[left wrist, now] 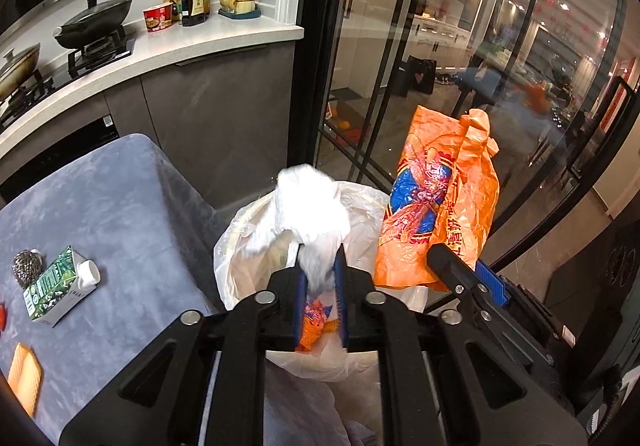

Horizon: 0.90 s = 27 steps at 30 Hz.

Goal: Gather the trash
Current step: 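Carry both items over the bin and open both tools to drop them, then move both open tools back over the table toward the mesh sleeve and carton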

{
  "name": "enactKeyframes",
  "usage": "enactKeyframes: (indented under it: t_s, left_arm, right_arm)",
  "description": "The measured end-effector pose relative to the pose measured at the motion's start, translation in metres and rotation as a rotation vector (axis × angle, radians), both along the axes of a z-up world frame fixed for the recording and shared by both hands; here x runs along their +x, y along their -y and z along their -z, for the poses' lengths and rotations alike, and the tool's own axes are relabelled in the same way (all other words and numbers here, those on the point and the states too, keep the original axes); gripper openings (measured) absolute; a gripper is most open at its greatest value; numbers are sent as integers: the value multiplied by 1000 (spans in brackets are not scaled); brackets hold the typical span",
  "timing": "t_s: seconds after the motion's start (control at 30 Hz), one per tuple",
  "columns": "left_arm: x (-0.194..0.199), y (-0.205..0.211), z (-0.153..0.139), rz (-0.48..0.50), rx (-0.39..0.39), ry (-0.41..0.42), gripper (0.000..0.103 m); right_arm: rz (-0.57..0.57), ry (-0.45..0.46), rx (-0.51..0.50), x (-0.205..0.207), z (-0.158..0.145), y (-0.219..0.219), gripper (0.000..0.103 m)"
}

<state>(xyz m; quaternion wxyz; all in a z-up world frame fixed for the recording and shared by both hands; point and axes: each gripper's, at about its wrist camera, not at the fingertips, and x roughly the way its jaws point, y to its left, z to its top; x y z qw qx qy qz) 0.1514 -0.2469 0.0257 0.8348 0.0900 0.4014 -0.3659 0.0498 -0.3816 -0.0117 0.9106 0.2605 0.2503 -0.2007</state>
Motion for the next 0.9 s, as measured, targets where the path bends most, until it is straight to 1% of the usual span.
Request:
enactKeyframes:
  t_s: [0.03,0.07,0.1,0.13,0.23,0.6,0.67,0.73,0.8,0.9]
  left_arm:
    - [0,1,0,-3,1,0,26]
    - [0,2,0,-6,0,0,31]
    - [1,1,0,-11,-3,2,37]
    - [1,1,0,-15,-5,5,38]
    - [3,1,-1,-19,-5,0,40]
    - [5,-8,-3,-30,-14,-1,41]
    - [5,-11,-5,-31,-18,1,42]
    - [6,-16,-7,-43,-24,4,47]
    - [7,-22,-10,-50,-34,3,49]
    - [8,-31,-14,-62,-44,13,50]
  right_arm:
    - [0,-1,0,1,0,0,28]
    - [2,1,2,1,0,0,36]
    - [6,8,6,1,1,0,40]
    - [14,15,5,0,0,1,42]
    - [19,18,4,0,0,1,42]
    - [17,30,-4,-3,-6,-4,43]
    - [16,34,-9,-3,-9,-6,47]
    - [17,38,-15,-3,-11,-8,47]
    - [13,45,-15,-3,-15,-12,47]
    - [4,51,-27,-3,-20,-20,47]
